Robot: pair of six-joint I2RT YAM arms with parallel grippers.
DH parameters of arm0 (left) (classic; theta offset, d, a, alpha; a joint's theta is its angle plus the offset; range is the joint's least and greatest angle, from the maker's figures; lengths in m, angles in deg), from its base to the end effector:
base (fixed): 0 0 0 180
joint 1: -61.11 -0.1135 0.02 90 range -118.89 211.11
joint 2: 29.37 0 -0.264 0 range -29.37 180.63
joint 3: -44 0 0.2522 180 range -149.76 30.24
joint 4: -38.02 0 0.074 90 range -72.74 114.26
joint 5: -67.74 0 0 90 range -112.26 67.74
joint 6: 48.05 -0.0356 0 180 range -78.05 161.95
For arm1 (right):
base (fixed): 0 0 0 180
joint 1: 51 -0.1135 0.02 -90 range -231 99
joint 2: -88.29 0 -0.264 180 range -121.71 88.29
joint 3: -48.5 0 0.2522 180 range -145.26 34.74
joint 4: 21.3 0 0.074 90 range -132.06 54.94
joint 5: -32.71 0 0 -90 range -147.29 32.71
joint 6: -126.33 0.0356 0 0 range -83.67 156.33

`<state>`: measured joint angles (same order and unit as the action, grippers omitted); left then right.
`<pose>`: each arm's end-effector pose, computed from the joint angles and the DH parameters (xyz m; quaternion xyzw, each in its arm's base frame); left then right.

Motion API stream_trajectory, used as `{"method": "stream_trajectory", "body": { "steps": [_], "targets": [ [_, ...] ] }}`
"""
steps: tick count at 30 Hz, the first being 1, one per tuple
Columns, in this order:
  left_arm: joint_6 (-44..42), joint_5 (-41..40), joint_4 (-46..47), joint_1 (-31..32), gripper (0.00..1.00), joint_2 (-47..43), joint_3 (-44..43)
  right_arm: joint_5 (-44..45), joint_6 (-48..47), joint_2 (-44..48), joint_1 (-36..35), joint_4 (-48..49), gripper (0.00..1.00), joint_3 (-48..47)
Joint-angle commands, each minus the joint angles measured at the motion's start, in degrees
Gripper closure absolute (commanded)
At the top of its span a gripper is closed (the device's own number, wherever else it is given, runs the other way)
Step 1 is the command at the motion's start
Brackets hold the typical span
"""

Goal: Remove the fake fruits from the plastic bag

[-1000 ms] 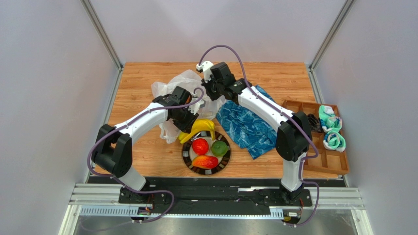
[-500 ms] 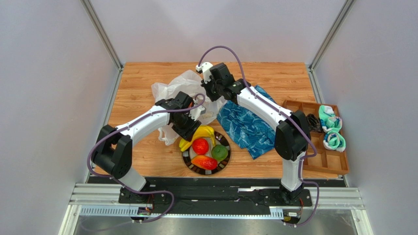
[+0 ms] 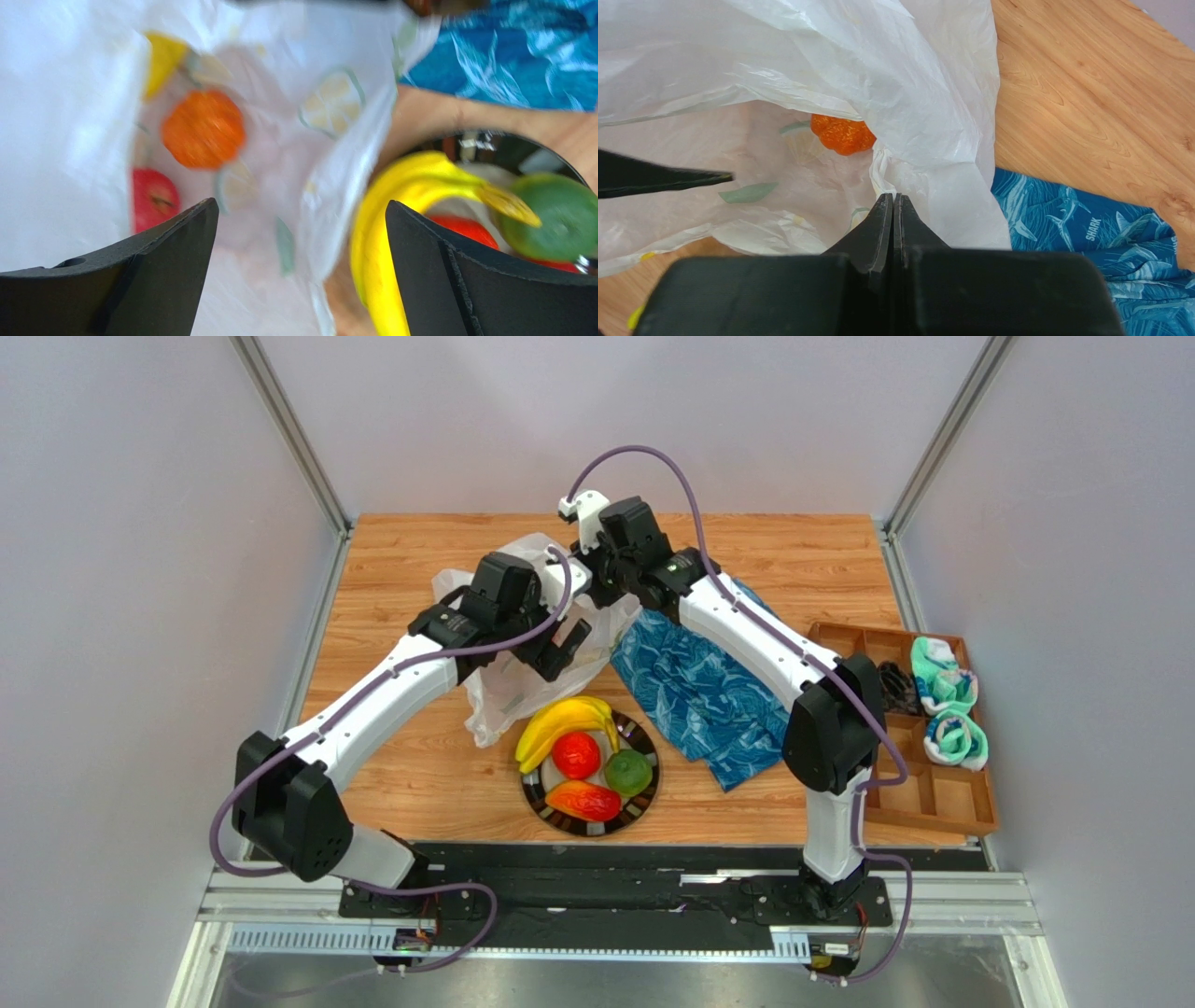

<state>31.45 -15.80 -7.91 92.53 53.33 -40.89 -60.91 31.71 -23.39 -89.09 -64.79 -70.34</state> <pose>0.2688 -0.1689 0.3094 0.3491 0.8495 -0.1222 0.3763 0.3575 0.2831 0.3254 -0.3380 0.8254 0.1569 0.4240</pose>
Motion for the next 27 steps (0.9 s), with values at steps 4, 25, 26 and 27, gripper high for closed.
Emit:
{"method": "stream_trajectory", "body": {
  "steps": [4,25,26,27],
  "targets": [
    [-5.14,2.14,8.61,-5.57,0.09,6.16,-4.45,-7.78,11.47,4.88,-1.11,-2.6,1.0,-3.64],
    [-16.92,-0.74,9.85,-9.88,0.02,13.26,1.01,-10.18,18.24,5.42,-2.34,-2.7,1.0,-4.08],
    [-16.22,-0.83,9.32,-10.41,0.01,14.24,-0.74,-10.53,18.42,5.51,-2.34,-2.78,1.0,-4.0],
    [-16.04,-0.75,9.05,-10.5,0.01,15.2,-1.46,-10.97,18.51,5.59,-2.34,-2.87,1.0,-3.91]
  ]
}}
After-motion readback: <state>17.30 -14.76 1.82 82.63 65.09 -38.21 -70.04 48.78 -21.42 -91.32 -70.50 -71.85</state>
